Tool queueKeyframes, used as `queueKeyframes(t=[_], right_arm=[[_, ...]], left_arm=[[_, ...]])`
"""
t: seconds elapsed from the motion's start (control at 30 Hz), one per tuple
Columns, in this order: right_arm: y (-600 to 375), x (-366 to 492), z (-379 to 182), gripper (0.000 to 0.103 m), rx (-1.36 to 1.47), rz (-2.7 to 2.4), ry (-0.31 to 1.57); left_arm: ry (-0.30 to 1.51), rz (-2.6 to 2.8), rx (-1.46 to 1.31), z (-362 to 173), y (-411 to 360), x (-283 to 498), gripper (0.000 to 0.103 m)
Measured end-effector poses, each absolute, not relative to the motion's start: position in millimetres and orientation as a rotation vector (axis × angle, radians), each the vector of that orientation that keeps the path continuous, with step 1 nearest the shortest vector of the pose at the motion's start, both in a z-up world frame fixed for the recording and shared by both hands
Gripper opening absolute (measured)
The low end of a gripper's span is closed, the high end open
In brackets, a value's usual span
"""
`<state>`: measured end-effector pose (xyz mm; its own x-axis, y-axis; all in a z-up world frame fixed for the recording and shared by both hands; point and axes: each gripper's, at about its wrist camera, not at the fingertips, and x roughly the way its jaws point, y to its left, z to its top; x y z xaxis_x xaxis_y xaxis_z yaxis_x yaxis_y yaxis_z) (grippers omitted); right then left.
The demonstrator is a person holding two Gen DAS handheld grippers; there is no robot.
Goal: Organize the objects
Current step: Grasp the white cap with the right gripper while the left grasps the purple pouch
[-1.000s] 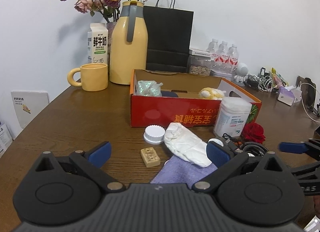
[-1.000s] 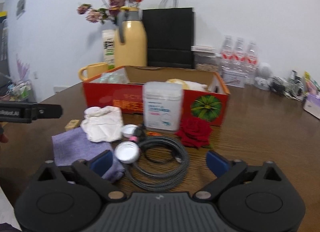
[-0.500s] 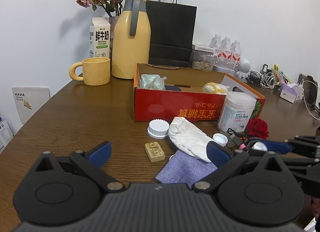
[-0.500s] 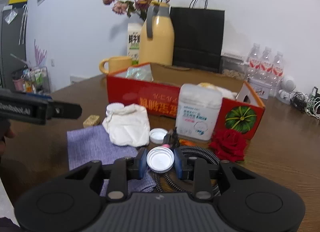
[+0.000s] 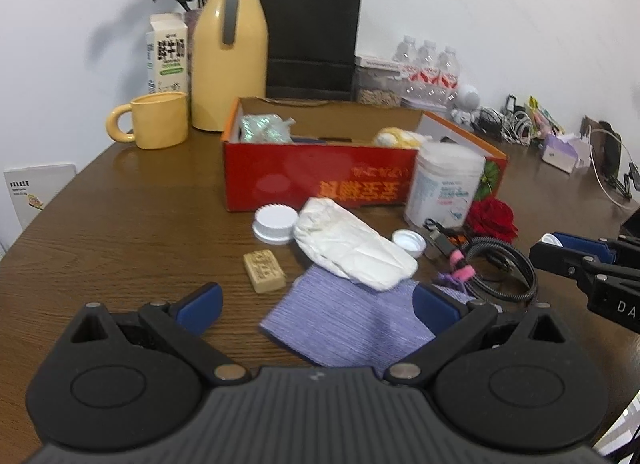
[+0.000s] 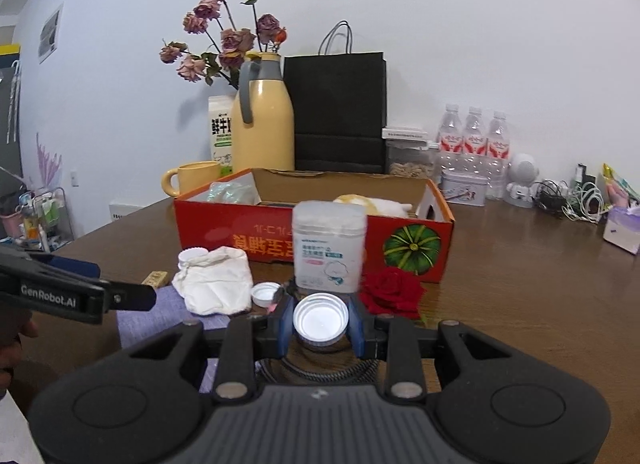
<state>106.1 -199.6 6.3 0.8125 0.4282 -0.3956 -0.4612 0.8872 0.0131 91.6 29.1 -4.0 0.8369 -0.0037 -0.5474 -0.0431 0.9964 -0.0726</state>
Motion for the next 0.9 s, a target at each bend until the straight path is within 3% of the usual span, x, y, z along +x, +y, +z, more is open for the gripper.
queueKeyframes(t=[0.7, 0.8, 0.9], right_arm=[[-208.6, 104.4, 0.3, 0.028, -0.053, 0.485, 0.408], [-209.2, 105.4, -0.1, 0.028, -0.048, 0.485, 0.407], [-209.9, 105.6, -0.9, 0.028, -0.044, 0.485, 0.408]], left_arm=[[0.646, -0.091, 0.064, -29.0, -13.6, 94.1, 0.103], [0.649, -0.102, 0.043, -28.8, -11.0, 91.6, 0.099], [0.630, -0.123, 0.041, -27.7, -12.8, 84.8, 0.085]])
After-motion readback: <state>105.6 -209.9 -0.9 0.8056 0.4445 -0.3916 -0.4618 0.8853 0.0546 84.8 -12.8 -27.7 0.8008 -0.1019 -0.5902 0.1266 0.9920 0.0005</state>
